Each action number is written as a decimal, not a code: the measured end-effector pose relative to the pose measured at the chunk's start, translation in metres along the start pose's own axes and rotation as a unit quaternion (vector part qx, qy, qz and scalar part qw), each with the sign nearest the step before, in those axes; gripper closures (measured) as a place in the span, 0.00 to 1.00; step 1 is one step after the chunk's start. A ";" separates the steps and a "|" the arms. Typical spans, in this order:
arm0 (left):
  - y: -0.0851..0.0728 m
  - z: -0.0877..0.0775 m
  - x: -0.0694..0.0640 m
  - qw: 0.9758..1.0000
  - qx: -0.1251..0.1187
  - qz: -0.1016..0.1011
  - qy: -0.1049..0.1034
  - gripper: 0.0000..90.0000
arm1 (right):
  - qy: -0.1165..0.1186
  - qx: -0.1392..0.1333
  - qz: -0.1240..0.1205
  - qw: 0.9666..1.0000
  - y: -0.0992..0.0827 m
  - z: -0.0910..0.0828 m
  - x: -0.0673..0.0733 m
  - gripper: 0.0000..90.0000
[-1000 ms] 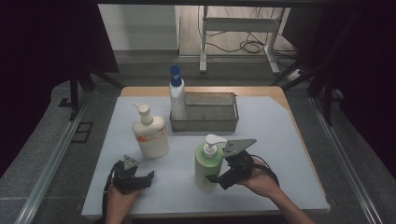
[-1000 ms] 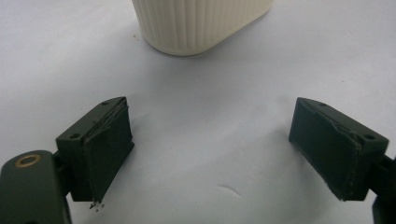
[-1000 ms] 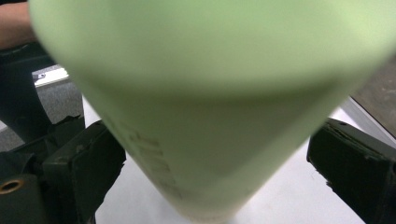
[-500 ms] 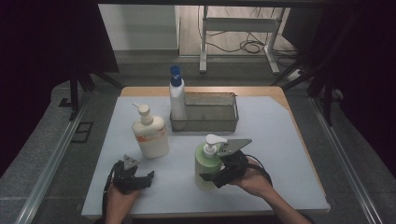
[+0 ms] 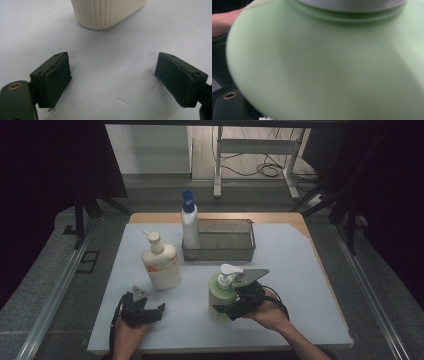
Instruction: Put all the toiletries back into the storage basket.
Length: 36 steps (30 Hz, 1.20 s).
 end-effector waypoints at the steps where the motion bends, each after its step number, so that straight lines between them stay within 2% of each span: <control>1: 0.000 0.000 0.000 1.000 0.000 0.000 0.000 0.14 | -0.001 0.002 -0.001 1.000 0.000 0.000 0.000 0.12; 8: 0.000 0.000 0.000 1.000 0.000 0.000 0.000 0.14 | -0.005 0.008 -0.007 1.000 0.002 0.000 0.003 0.13; 13: 0.000 0.000 0.000 1.000 0.000 0.000 0.000 0.14 | -0.017 0.009 -0.016 1.000 0.004 0.001 0.002 0.13; 18: 0.000 0.000 0.000 1.000 0.000 0.001 0.000 0.14 | -0.020 0.001 -0.005 1.000 0.010 0.000 -0.001 0.13; 29: 0.000 0.000 0.000 1.000 0.000 0.001 0.000 0.14 | -0.045 0.006 -0.009 0.999 0.022 0.001 -0.010 0.13; 36: 0.000 0.000 0.000 1.000 0.000 0.000 0.000 0.14 | -0.058 -0.001 0.003 0.998 0.032 -0.001 -0.020 0.13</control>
Point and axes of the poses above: each handheld gripper's, and its own axes: z roughly forward along the jaws, y roughly out of its top, x roughly to its left, the point moved 4 cm from there along z, roughly forward along the jaws, and after that the axes turned 9 degrees about -x, right-handed, at the moved point
